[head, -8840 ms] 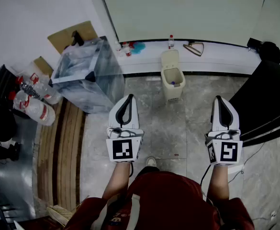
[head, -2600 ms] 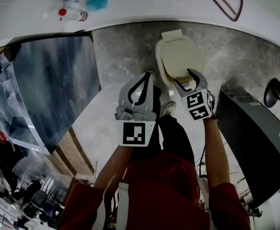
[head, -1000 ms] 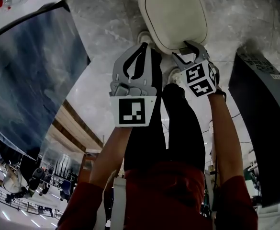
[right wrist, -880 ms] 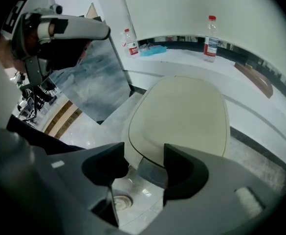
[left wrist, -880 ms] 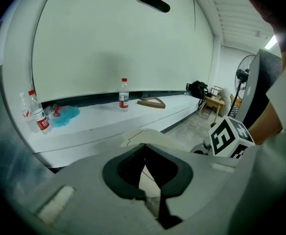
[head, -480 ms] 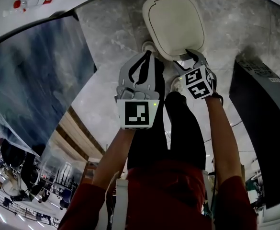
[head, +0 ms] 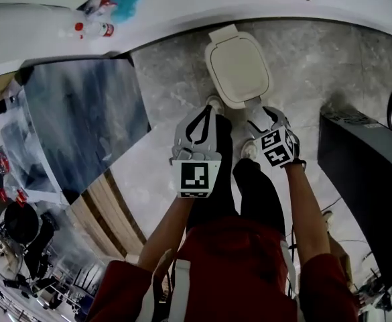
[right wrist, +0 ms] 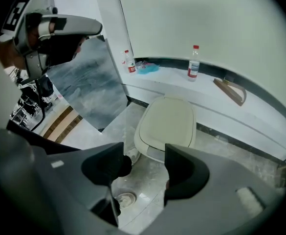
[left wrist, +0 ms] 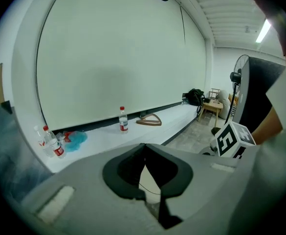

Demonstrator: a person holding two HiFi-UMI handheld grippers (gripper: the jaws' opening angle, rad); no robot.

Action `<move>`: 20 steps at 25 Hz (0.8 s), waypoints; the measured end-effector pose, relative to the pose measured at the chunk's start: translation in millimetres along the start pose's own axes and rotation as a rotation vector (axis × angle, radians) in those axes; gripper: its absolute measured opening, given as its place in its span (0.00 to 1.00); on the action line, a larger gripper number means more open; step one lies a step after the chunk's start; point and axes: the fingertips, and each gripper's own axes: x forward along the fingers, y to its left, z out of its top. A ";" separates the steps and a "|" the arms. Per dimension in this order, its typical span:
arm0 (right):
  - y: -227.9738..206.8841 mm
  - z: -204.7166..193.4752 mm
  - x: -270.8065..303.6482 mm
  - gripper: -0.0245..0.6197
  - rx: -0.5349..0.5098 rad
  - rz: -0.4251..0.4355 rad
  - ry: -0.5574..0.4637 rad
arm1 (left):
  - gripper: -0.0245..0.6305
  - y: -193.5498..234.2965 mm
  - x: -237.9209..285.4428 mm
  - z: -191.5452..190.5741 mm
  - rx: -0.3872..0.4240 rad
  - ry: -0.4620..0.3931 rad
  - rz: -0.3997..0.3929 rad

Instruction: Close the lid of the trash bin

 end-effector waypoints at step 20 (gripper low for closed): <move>33.1 109.3 -304.1 0.45 -0.048 -0.236 -0.599 | 0.03 -60.3 -180.9 154.9 0.058 -0.322 0.166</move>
